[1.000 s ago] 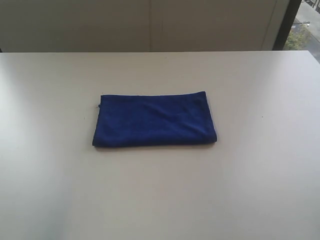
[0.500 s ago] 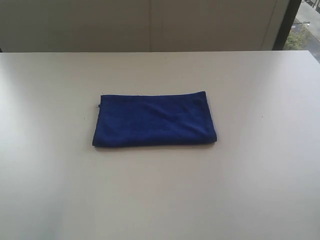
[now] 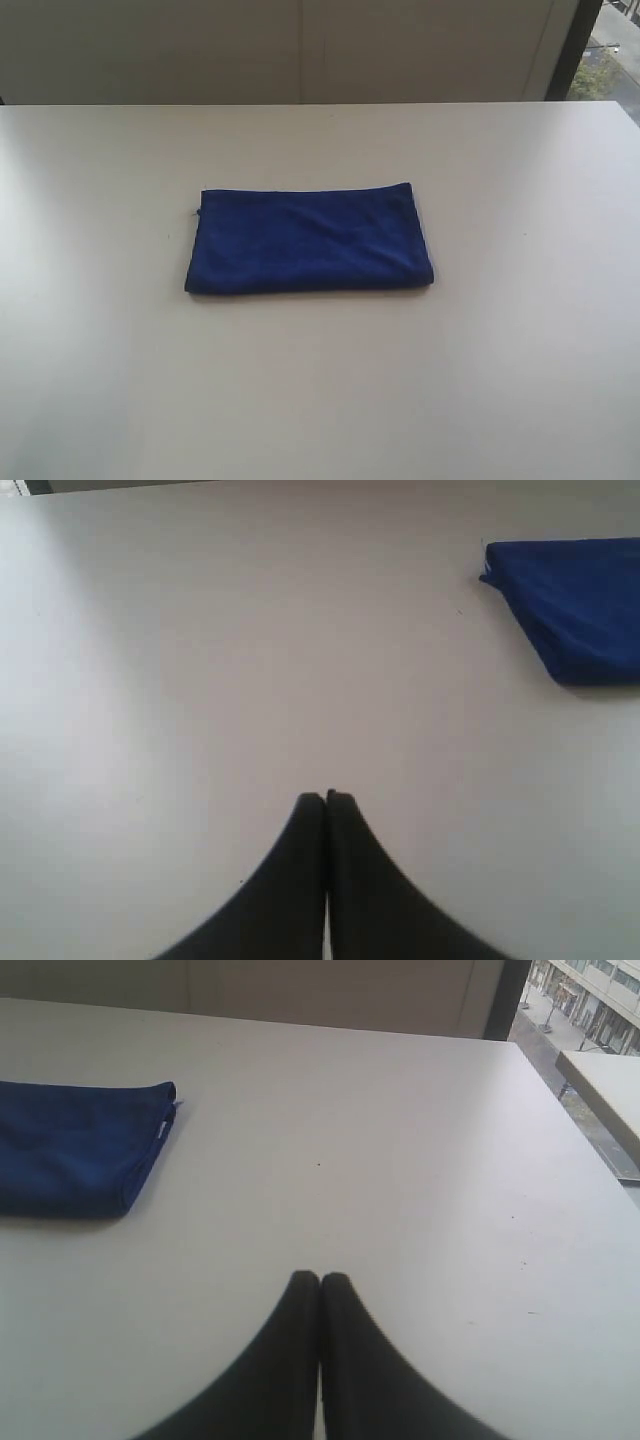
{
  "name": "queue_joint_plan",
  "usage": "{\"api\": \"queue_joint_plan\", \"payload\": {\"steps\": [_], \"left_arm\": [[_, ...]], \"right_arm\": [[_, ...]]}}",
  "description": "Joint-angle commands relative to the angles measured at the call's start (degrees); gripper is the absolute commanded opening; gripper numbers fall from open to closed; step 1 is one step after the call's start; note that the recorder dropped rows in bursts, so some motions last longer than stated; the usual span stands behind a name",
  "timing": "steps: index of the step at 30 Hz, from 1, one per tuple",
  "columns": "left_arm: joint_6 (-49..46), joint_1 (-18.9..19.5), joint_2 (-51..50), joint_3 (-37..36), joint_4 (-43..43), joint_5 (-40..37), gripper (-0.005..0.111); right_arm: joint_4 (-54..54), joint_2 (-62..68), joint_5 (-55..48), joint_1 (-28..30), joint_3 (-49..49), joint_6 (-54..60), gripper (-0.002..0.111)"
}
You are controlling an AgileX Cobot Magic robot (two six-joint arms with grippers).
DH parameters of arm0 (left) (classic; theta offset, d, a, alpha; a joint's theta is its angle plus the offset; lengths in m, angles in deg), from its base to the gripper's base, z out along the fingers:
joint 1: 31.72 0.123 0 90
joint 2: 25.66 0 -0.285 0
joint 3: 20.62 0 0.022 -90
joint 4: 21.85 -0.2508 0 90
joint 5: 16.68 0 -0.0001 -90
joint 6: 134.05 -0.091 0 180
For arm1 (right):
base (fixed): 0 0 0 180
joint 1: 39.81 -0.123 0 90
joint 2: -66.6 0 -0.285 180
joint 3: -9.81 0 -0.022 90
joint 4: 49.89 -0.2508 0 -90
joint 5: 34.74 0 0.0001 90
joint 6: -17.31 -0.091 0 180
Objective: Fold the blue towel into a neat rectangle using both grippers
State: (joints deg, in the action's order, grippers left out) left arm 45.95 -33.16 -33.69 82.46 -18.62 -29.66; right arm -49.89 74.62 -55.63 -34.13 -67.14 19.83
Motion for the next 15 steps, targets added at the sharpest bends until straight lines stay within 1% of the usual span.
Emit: {"api": "queue_joint_plan", "payload": {"steps": [1, 15], "left_arm": [[1.76, 0.2, 0.24, -0.3, -0.74, -0.32, 0.0], [1.28, 0.2, 0.24, -0.3, -0.74, -0.31, 0.0]], "right_arm": [[0.0, -0.23, 0.93, 0.63, -0.27, 0.21, 0.0], [0.0, -0.23, 0.93, 0.63, -0.27, 0.21, 0.0]]}}
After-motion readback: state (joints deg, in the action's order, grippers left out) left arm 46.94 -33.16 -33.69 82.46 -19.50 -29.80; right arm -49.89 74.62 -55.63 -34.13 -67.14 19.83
